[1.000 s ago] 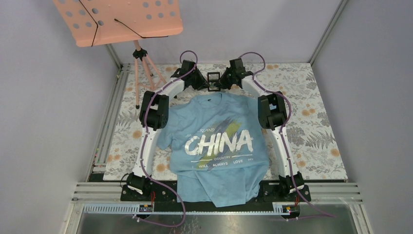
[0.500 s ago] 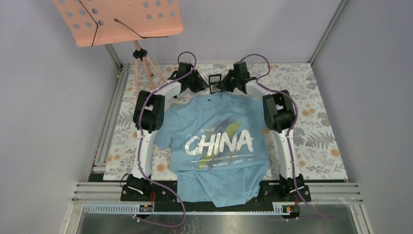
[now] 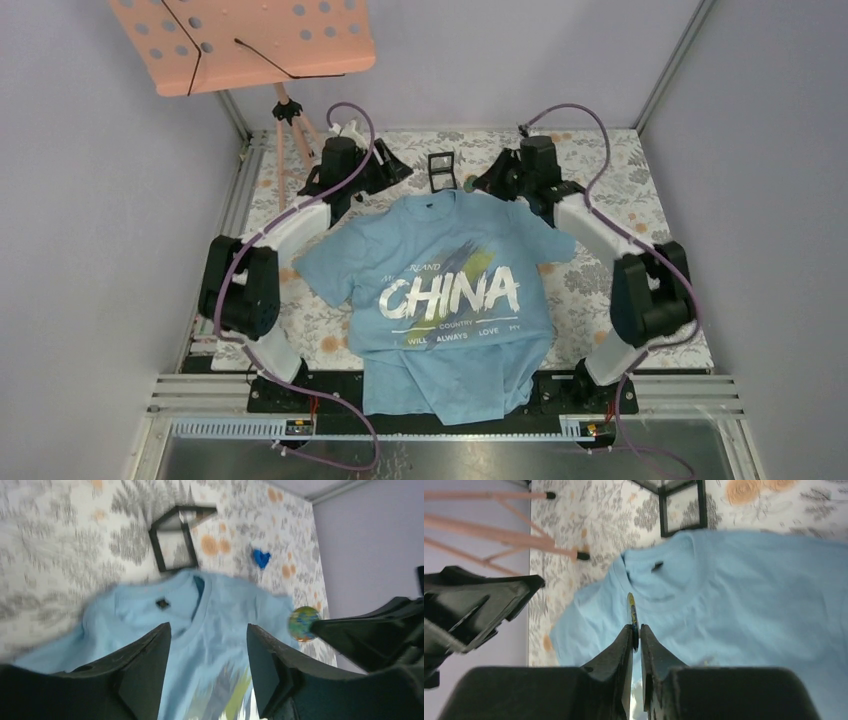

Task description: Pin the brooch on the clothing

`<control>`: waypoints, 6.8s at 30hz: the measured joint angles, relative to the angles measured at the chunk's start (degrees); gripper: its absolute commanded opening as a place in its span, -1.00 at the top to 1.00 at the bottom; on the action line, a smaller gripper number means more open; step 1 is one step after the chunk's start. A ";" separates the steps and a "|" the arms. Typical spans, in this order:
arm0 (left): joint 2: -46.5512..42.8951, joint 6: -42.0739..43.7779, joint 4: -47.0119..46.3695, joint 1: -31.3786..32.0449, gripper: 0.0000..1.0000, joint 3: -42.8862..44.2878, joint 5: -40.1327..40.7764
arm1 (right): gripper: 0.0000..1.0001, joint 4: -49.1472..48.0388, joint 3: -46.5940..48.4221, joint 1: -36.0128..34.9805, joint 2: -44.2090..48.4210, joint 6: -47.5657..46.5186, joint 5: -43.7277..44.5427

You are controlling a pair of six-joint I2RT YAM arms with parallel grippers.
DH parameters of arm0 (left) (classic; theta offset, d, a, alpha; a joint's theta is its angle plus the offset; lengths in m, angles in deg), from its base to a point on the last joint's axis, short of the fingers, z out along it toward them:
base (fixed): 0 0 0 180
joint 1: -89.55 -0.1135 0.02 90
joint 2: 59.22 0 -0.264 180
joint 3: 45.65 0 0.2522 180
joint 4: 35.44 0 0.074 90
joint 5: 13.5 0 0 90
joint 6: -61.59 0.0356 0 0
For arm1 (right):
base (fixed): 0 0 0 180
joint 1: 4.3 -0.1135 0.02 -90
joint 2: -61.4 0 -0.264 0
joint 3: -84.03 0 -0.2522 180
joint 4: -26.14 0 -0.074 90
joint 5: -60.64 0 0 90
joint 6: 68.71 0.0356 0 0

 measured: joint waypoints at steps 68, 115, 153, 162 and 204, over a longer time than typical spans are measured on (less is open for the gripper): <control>-49.31 -10.67 -14.67 27.54 1.00 -43.21 -19.98 | 0.69 -6.67 -37.40 -15.19 48.76 -2.47 -36.28; -39.45 26.51 13.97 60.59 1.00 -33.20 47.15 | 0.32 15.91 -26.91 -33.62 33.79 22.71 8.24; -58.62 10.60 7.52 52.09 -0.68 -44.26 31.47 | 1.00 -9.64 -50.97 -26.64 57.24 9.70 11.80; -59.52 -3.69 -5.68 39.28 -0.50 -46.95 10.32 | 1.00 -18.36 -51.30 -26.64 67.67 6.08 3.43; -59.23 -12.52 -22.18 36.13 0.57 -52.11 -3.02 | 1.00 -16.55 -44.89 -26.64 59.65 4.42 -16.98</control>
